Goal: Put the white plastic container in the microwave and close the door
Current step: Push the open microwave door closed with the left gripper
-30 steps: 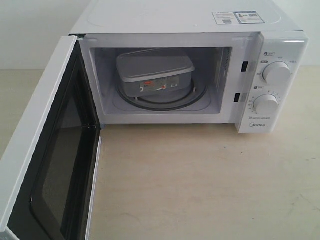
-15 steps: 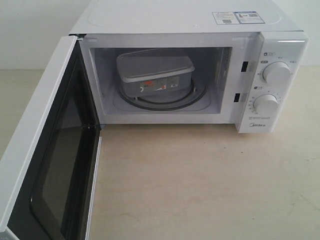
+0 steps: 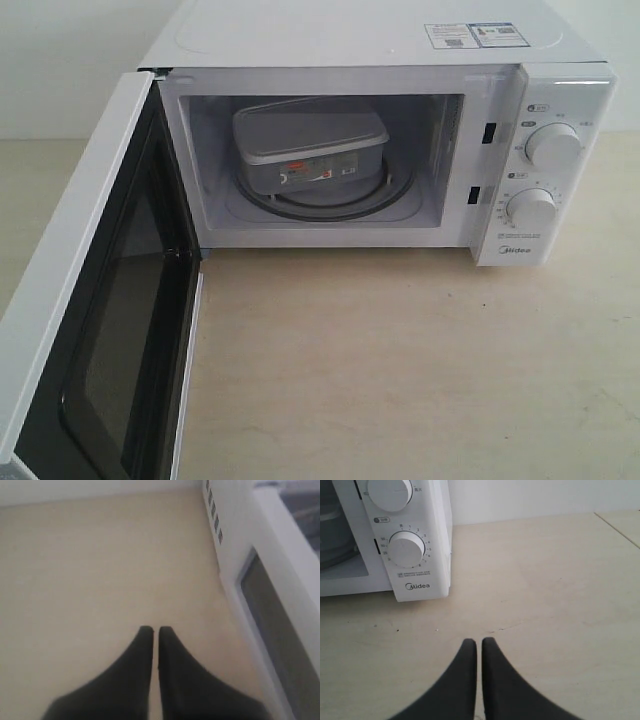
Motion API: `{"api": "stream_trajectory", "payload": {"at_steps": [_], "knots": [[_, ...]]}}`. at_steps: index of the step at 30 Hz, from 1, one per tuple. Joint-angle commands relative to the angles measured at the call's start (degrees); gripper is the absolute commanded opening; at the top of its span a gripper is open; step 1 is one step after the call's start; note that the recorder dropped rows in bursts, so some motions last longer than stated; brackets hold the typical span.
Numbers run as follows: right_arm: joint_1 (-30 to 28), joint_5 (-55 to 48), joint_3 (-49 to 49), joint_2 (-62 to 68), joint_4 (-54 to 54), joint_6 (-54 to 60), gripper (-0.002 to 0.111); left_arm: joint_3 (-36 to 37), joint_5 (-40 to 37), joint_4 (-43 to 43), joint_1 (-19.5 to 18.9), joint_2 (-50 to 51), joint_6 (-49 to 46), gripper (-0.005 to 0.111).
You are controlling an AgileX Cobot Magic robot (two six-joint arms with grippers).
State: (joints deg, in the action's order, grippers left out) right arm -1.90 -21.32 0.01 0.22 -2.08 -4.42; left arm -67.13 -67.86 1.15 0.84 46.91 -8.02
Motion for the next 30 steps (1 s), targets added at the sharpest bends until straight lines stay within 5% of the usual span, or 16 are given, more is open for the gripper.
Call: {"api": "stream_trajectory", "payload": {"at_steps": [1, 4, 7, 12, 17, 20, 30], "knots": [[-0.29, 0.56, -0.01, -0.22, 0.08, 0.45, 0.001, -0.48, -2.10, 6.48, 0.51, 9.11, -13.95, 0.004], [-0.29, 0.56, -0.01, -0.22, 0.08, 0.45, 0.001, -0.48, -2.10, 17.13, 0.51, 15.95, -25.44, 0.004], [-0.29, 0.56, -0.01, -0.22, 0.08, 0.45, 0.001, 0.28, -2.10, 18.57, 0.86, 21.12, -32.39, 0.004], [-0.29, 0.56, -0.01, -0.22, 0.08, 0.45, 0.001, 3.30, -2.10, 27.07, 9.08, 25.00, -42.28, 0.004], [-0.29, 0.56, -0.01, -0.22, 0.08, 0.45, 0.001, 4.42, -1.08, 30.00, 14.33, 28.52, -43.48, 0.004], [-0.29, 0.56, -0.01, -0.22, 0.08, 0.45, 0.001, 4.42, 6.42, 34.90, 17.03, 30.10, -45.44, 0.004], [-0.29, 0.56, -0.01, -0.22, 0.08, 0.45, 0.001, 4.19, 18.02, 43.88, 19.15, 32.42, -53.36, 0.004]]}}
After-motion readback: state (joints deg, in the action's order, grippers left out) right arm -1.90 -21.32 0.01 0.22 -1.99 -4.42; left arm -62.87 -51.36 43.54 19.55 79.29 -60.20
